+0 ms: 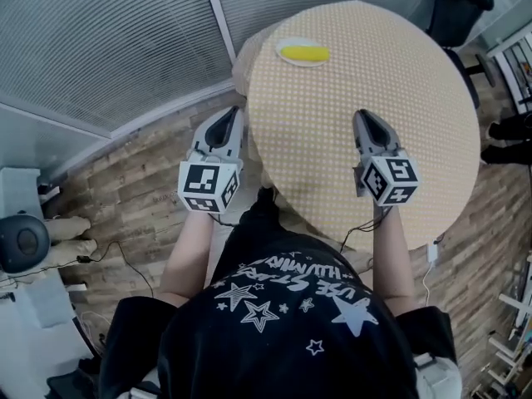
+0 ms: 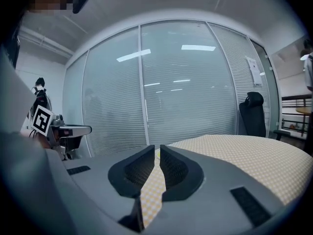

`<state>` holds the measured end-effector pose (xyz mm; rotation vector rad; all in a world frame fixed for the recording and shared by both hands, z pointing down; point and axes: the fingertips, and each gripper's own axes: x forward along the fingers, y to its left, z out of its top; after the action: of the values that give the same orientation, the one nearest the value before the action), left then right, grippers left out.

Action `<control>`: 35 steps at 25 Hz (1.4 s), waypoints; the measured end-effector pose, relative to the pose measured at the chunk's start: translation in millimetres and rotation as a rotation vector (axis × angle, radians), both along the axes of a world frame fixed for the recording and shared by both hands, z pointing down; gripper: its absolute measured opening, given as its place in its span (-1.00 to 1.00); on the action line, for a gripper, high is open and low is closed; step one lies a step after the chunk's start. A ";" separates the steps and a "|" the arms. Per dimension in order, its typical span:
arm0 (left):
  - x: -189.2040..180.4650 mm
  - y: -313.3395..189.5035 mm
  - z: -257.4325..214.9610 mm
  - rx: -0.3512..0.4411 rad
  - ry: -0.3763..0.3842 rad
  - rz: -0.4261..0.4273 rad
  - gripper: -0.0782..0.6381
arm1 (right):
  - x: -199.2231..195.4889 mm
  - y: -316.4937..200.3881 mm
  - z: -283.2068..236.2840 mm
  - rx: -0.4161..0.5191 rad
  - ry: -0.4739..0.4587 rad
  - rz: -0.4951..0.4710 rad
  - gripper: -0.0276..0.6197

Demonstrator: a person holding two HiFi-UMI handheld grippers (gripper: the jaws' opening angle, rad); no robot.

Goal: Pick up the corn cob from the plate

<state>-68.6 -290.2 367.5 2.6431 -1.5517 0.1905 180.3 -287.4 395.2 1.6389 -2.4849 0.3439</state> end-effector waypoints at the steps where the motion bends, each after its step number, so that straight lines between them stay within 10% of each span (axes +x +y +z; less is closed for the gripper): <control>1: -0.7 -11.0 1.7 -0.011 0.001 0.009 -0.76 | -2.7 -11.5 0.7 -0.007 0.007 -0.002 -0.77; 14: -8.3 -138.0 31.5 -0.092 0.001 0.087 -0.76 | -55.2 -163.8 37.0 -0.137 0.138 -0.163 -0.61; 35: -25.4 -221.9 96.1 -0.203 0.024 0.076 -0.76 | -75.7 -263.9 175.9 -0.491 0.800 -0.701 -0.09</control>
<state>-94.1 -512.1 463.5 2.5374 -1.3474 0.3024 104.6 -551.4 571.1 0.4941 -1.9416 0.1358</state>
